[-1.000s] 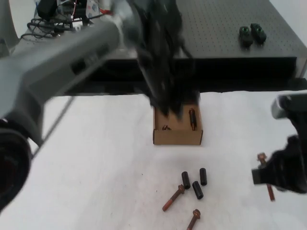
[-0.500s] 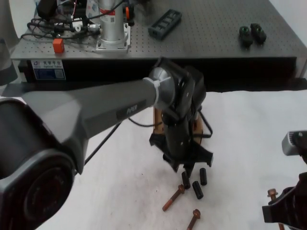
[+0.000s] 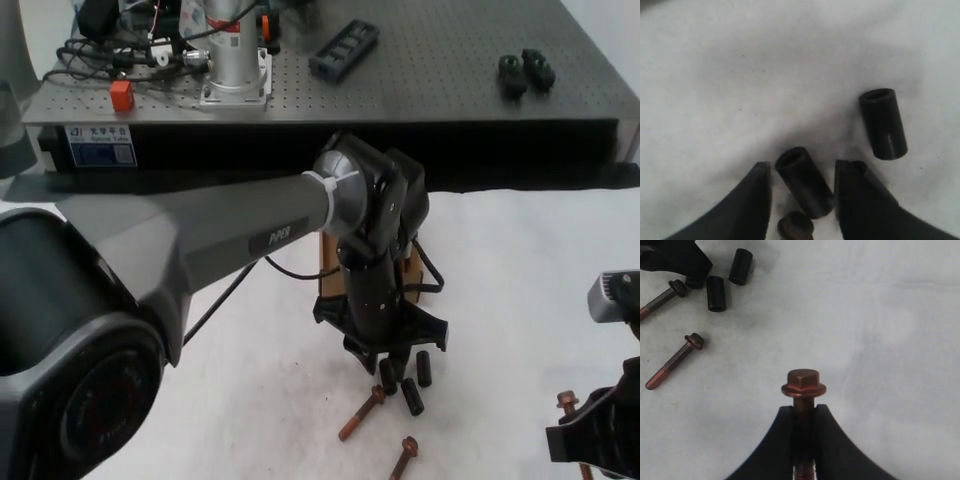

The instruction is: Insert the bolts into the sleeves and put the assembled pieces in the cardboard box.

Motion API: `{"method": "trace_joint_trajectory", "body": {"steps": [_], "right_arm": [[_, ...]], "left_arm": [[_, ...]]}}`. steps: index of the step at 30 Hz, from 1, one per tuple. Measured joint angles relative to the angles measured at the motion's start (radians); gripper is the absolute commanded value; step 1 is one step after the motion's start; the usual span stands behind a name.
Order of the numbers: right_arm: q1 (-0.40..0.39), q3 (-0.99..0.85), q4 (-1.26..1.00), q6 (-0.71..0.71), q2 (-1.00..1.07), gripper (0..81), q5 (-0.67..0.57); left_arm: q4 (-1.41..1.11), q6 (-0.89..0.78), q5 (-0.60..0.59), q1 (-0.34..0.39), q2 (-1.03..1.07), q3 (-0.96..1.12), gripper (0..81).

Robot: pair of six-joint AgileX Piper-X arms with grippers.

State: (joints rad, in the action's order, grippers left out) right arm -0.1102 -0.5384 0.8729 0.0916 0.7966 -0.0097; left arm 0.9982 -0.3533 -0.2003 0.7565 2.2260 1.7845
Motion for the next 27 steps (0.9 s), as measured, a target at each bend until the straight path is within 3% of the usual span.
{"method": "trace_joint_trajectory", "body": {"steps": [8,11,13,21,27], "right_arm": [[0.000,0.000,0.000,0.000,0.000,4.3,0.000],[0.000,0.000,-0.001,-0.003,0.000,4.3,0.000],[0.000,0.000,-0.002,-0.007,0.000,4.3,0.000],[0.000,0.000,-0.013,-0.009,0.000,4.3,0.000],[0.000,0.000,-0.125,0.017,0.000,4.3,-0.068]], "left_arm": [[0.009,-0.010,-0.014,0.000,0.020,0.003,27.8],[0.009,-0.010,-0.016,0.000,0.020,0.003,14.8],[0.017,-0.010,-0.016,0.000,0.021,0.003,1.0],[0.018,0.030,-0.006,0.000,0.013,0.003,0.0],[-0.076,0.103,0.127,0.000,-0.161,-0.098,0.6]]}}
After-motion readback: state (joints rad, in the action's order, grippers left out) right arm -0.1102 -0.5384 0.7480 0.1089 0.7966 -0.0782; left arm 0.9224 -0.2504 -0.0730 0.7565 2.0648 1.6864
